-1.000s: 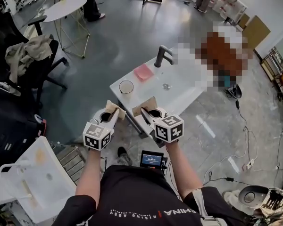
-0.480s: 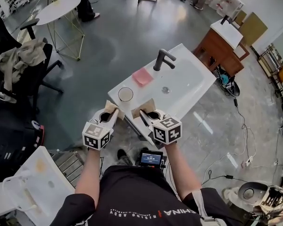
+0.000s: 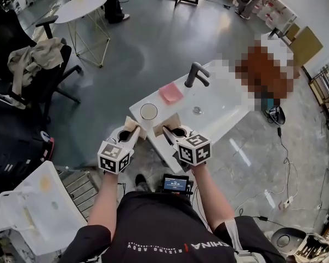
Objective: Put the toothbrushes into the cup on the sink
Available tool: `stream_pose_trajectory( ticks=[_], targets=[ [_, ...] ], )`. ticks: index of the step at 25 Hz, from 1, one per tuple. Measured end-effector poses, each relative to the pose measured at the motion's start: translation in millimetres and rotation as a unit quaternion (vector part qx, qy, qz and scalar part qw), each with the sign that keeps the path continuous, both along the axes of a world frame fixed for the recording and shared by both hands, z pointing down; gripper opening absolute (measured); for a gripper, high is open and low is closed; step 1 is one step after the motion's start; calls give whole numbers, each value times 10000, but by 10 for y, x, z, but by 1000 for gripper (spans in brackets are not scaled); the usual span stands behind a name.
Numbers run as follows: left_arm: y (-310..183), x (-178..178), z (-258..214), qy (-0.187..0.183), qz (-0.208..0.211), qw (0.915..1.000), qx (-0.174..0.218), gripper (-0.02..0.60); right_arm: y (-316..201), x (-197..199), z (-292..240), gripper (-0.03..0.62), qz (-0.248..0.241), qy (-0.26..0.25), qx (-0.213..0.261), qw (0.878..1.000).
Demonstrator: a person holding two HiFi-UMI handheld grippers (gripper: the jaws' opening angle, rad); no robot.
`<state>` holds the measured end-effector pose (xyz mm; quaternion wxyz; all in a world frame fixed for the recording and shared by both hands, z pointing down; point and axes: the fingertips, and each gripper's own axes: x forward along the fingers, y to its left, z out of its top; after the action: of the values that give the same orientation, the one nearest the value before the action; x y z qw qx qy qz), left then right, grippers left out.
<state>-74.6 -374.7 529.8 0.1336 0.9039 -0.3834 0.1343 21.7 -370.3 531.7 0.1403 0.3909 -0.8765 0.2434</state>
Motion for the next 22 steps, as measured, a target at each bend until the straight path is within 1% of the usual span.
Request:
stream_pose_trajectory(
  ticks=[11, 22],
  targets=[
    [15, 12, -13, -43, -105, 9999, 19, 38, -20, -11, -17, 40, -119, -79, 0, 9999],
    [-16, 20, -25, -49, -93, 9999, 27, 38, -46, 63, -48, 41, -103, -27, 31, 9999]
  ],
)
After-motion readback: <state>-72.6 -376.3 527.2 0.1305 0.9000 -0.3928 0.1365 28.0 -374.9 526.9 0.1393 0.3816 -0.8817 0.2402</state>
